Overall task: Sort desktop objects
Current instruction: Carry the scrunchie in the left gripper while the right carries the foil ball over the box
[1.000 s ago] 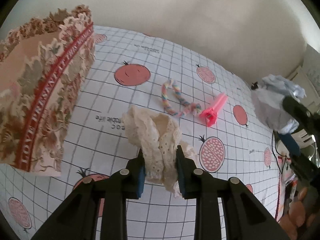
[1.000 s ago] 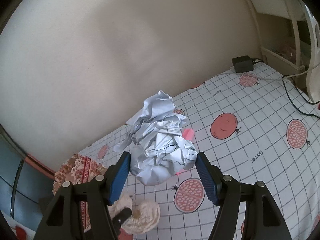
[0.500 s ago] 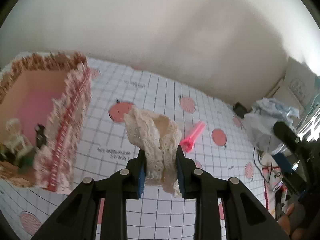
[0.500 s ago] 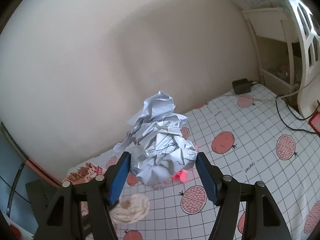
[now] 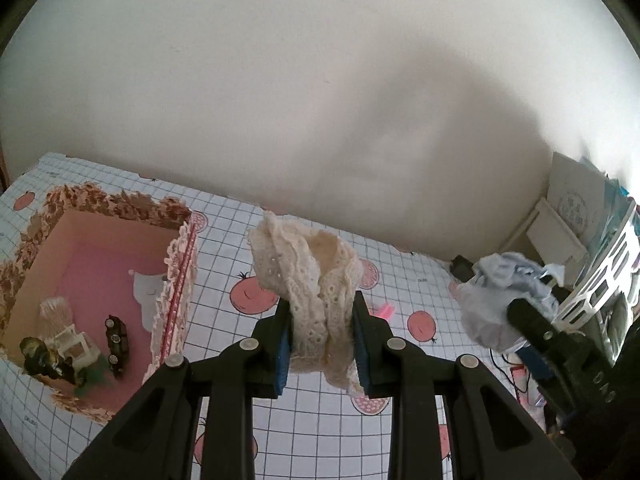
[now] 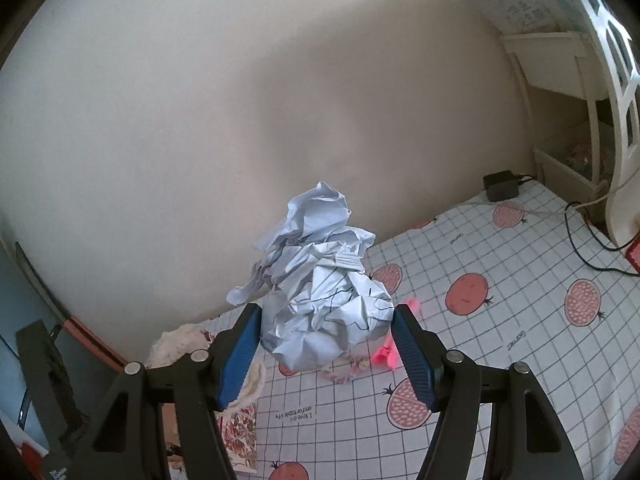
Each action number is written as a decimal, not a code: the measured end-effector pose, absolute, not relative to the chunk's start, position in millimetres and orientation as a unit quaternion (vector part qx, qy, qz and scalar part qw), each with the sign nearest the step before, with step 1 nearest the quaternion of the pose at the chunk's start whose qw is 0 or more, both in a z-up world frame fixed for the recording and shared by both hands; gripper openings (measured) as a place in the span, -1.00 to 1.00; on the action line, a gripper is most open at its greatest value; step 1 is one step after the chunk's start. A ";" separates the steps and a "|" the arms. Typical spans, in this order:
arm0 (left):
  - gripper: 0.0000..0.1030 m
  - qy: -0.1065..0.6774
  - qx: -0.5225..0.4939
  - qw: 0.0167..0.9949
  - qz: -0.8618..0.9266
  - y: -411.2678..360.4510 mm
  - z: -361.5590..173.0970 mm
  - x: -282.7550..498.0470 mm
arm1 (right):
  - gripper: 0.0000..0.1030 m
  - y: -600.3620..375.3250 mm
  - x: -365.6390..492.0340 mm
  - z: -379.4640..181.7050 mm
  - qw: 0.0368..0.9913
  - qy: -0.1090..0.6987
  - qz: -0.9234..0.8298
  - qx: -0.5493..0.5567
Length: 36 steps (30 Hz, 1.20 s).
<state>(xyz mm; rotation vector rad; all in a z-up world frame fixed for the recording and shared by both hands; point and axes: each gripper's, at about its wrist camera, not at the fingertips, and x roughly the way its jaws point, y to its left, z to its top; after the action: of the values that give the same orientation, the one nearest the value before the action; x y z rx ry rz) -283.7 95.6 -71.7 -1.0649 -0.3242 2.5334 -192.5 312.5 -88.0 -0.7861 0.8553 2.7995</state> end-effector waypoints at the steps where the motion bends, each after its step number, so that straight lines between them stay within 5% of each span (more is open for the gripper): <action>1: -0.46 -0.117 -0.378 0.184 0.900 93.7 -71.6 -283.6 | 0.34 310.4 -193.0 -88.7 0.053 0.282 0.922 -0.260; 36: -0.46 -0.248 -0.336 0.000 0.909 -108.2 -83.0 -270.3 | 0.34 134.5 -246.7 -118.1 -0.106 0.183 0.923 -0.323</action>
<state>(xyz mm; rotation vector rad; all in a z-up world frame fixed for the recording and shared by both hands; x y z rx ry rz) -270.3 -108.2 -83.0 -1.0553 -0.7806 2.8552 -246.8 134.5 -118.1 -1.0896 0.6159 3.1119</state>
